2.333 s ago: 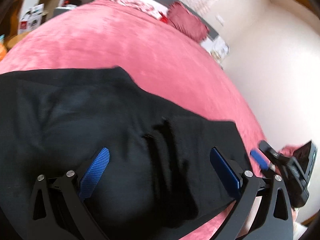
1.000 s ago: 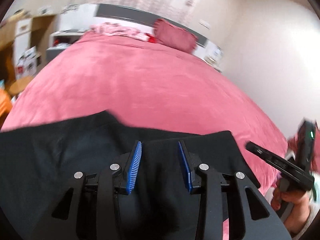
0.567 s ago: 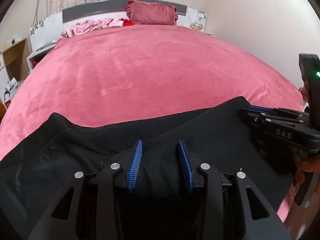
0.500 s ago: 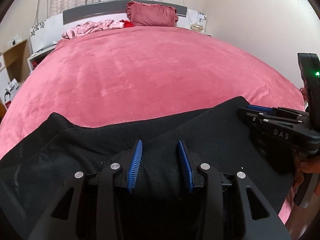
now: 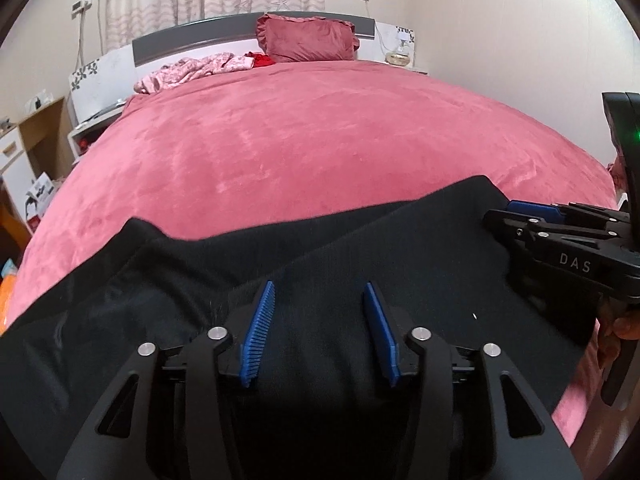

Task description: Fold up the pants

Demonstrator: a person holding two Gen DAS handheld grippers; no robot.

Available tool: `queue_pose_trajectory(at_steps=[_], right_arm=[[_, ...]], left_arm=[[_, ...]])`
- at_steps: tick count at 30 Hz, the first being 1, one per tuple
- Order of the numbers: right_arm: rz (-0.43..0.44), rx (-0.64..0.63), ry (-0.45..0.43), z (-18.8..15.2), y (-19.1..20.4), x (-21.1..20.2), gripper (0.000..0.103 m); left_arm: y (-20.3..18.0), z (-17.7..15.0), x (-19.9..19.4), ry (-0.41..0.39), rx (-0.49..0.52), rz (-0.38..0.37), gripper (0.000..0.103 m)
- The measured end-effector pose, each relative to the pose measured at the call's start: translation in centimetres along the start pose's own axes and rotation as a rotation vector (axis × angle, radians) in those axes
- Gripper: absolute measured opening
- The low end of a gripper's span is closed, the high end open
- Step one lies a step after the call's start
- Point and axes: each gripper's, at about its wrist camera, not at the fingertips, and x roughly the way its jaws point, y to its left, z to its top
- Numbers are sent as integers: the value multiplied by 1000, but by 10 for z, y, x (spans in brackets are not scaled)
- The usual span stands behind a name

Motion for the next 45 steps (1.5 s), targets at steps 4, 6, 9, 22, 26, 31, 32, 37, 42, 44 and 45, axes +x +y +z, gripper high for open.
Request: queue_pose_trajectory(at_steps=[4, 6, 9, 22, 26, 31, 32, 37, 42, 44, 45], right_arm=[[9, 28, -8, -10, -3, -14, 50], [11, 23, -10, -15, -4, -20, 51], [25, 48, -13, -18, -6, -28, 51], [41, 333, 168, -42, -45, -40, 62], [9, 268, 62, -34, -31, -61, 59], [60, 26, -124, -27, 17, -90, 63], [92, -11, -125, -28, 27, -90, 65], [182, -139, -66, -33, 63, -72, 87], [181, -181, 86, -43, 73, -35, 101], [184, -169, 122, -43, 74, -24, 101], [187, -167, 117, -42, 74, -23, 101]], left_arm=[[0, -7, -9, -3, -11, -2, 51], [-1, -10, -13, -4, -15, -5, 55], [-3, -14, -19, 1, -12, 4, 59], [32, -38, -35, 172, -238, -78, 86], [43, -40, -51, 157, -300, -96, 86], [90, -45, -81, 74, -521, -61, 87], [100, -47, -86, 58, -567, -55, 87], [134, -61, -99, 34, -738, -2, 92], [145, -58, -107, 28, -761, 40, 95], [150, -55, -118, -11, -733, 83, 97], [152, -54, -124, -32, -717, 107, 97]])
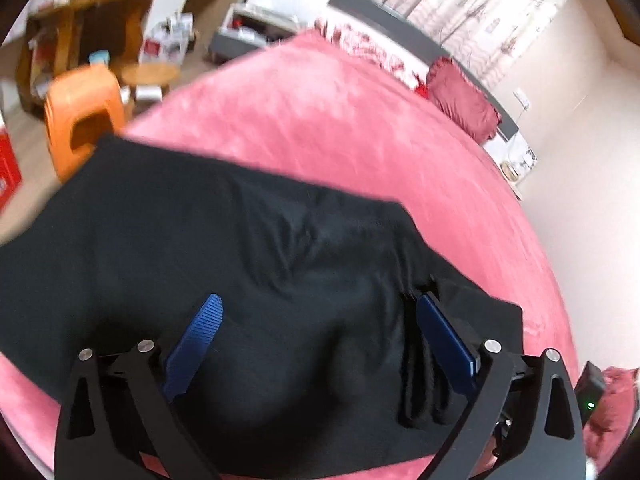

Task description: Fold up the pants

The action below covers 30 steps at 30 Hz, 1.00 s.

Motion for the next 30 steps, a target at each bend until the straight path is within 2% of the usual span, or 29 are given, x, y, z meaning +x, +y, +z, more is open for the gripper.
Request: queue_pose_trajectory(at_steps=[4, 7, 9, 12, 14, 15, 17, 20, 22, 25, 28, 30], right_arm=[[0, -5, -5, 1, 0, 1, 101], [3, -4, -6, 1, -2, 2, 101], [4, -3, -8, 0, -3, 2, 101], [9, -1, -13, 0, -5, 1, 101], [9, -2, -16, -1, -5, -1, 101], [10, -2, -18, -1, -6, -1, 101], [10, -2, -19, -1, -6, -1, 101], [10, -2, -19, -1, -6, -1, 101], [10, -2, -19, -1, -6, -1, 101], [11, -1, -19, -1, -6, -1, 101], [10, -1, -19, -1, -6, -1, 101], [11, -1, -19, -1, -6, -1, 101]], left_arm=[[20, 17, -27, -100, 35, 76, 97], [49, 29, -45, -132, -9, 146, 97], [81, 37, -59, -156, -87, 229, 97], [137, 43, -83, -179, -271, 299, 97], [166, 45, -86, -123, -365, 318, 97], [174, 45, -84, -90, -391, 306, 97], [197, 41, -76, -3, -481, 208, 97], [211, 34, -64, 56, -570, 85, 97], [206, 32, -53, 107, -536, 76, 97], [191, 35, -44, 150, -410, 100, 97], [178, 32, -41, 155, -352, 98, 97], [173, 33, -43, 152, -312, 107, 89]])
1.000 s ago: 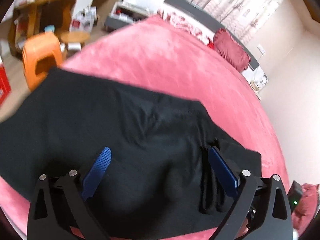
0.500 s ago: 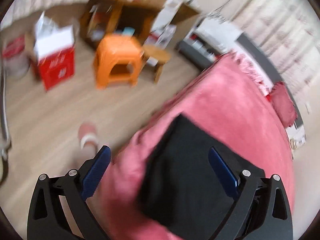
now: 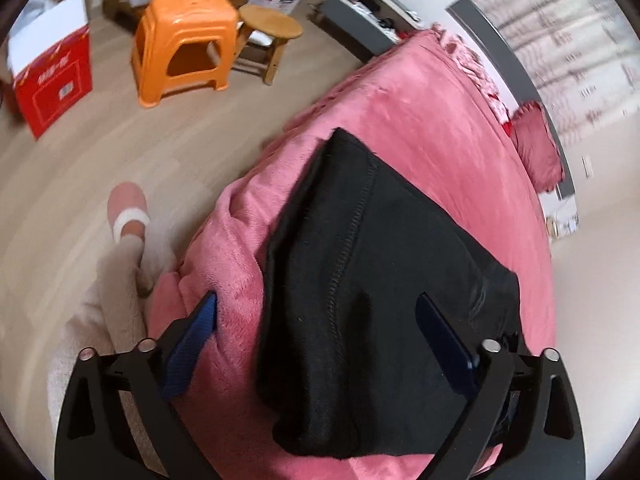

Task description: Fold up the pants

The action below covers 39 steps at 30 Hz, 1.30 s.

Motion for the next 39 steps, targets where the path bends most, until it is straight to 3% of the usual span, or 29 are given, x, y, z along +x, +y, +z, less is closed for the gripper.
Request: queue_pose_trajectory(at_steps=[2, 7, 10, 14, 16, 18, 21, 24, 25, 26, 34, 39], right_arm=[[0, 0, 0, 0, 0, 0, 101], [0, 0, 0, 0, 0, 0, 101], [0, 0, 0, 0, 0, 0, 101], [-1, 0, 0, 0, 0, 0, 101], [-2, 0, 0, 0, 0, 0, 101], [-3, -1, 0, -1, 0, 0, 101], [-5, -2, 0, -1, 0, 0, 101], [-8, -4, -1, -1, 1, 1, 101], [-8, -3, -1, -1, 1, 1, 101], [-7, -3, -1, -1, 1, 1, 101], [-4, 0, -3, 0, 2, 1, 101], [-2, 1, -4, 0, 2, 1, 101]], left_arm=[[-10, 0, -3, -28, 73, 54, 84], [-10, 2, -7, -80, 102, 55, 84], [-18, 11, -10, -132, 184, 108, 84], [-25, 20, 17, -9, 235, 37, 84], [-26, 19, 37, 62, 269, 96, 84], [-26, 15, 44, 79, 298, 134, 79], [-23, 9, 39, 59, 288, 115, 68], [-26, 3, 33, 42, 294, 111, 48], [-28, 2, 32, 51, 293, 79, 30], [-30, 2, 30, 58, 282, 45, 23], [-40, 0, 23, 4, 250, 41, 18], [-75, 3, -10, -93, 283, -52, 18]])
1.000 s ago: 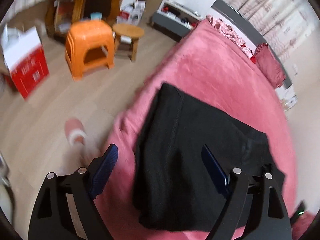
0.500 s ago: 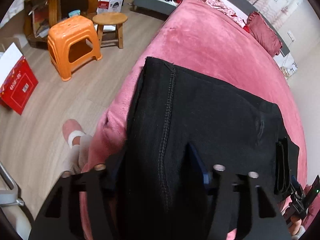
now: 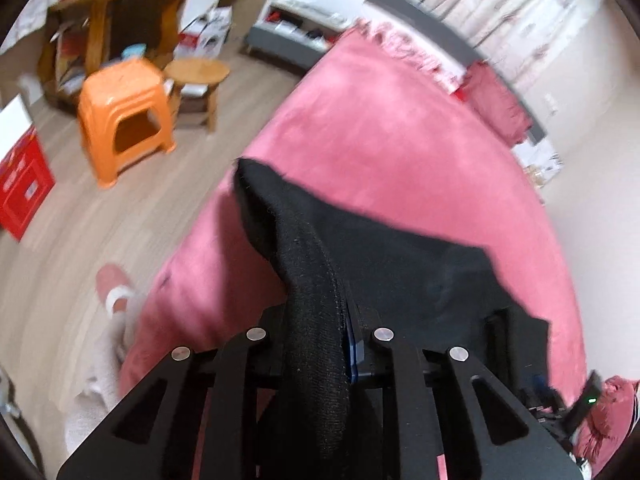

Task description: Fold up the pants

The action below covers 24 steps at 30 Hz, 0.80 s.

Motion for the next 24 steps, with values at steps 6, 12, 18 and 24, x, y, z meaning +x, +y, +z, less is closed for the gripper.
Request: queue_pose_trajectory(at_steps=[6, 12, 18, 24], right_arm=[[0, 0, 0, 0, 0, 0, 101], [12, -4, -3, 0, 0, 1, 101], [39, 25, -29, 2, -5, -6, 101], [-49, 244, -153, 5, -53, -36, 101]], left_arm=[[-60, 9, -29, -92, 76, -122, 18], [-125, 3, -56, -158, 167, -247, 18], [-201, -14, -60, -137, 328, -361, 18], [-271, -45, -36, -47, 476, -435, 18]])
